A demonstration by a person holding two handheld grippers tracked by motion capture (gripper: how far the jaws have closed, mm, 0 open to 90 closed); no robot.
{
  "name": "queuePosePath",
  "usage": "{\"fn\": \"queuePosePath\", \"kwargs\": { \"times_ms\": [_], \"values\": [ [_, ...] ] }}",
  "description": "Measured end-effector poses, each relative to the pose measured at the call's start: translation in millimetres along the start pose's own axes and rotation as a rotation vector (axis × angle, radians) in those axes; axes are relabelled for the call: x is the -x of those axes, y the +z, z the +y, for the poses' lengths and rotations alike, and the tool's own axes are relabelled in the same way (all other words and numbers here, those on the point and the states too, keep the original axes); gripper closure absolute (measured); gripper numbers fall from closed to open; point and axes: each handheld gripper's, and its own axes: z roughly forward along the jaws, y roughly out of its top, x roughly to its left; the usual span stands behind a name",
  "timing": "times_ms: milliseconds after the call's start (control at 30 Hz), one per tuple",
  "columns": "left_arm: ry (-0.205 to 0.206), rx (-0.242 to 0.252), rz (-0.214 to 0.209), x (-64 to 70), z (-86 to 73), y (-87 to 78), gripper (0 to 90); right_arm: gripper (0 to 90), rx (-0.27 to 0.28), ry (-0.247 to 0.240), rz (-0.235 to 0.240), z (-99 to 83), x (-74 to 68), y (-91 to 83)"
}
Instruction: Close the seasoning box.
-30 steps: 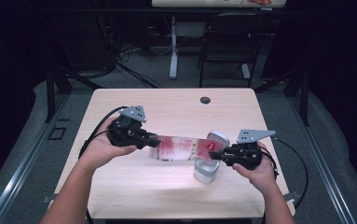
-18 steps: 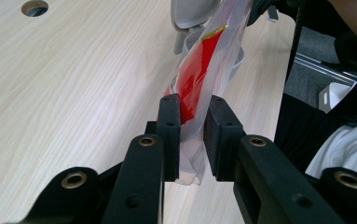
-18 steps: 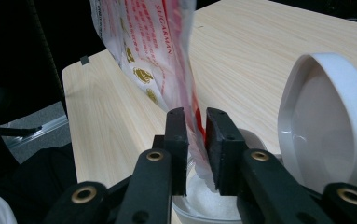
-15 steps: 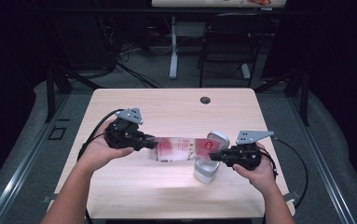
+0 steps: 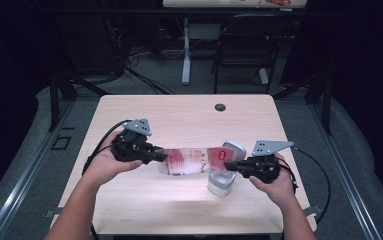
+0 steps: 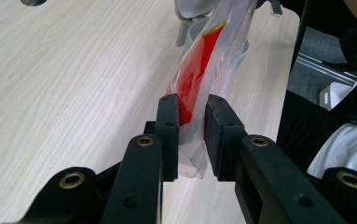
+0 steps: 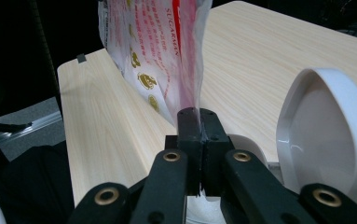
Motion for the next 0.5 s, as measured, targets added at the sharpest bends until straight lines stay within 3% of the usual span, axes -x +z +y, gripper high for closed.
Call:
{"fn": "queuePosePath", "kwargs": {
  "times_ms": [300,500],
  "values": [
    [0.002,0.003,-0.005,1.2,-9.8,2.6,76.6,90.0,-0.022,-0.063,-0.058,9.6,-8.4,-2.2],
    [-0.011,0.035,0.000,-2.2,-19.7,1.4,76.8,90.0,-0.046,-0.094,-0.060,19.1,-12.3,-0.7]
  ]
}}
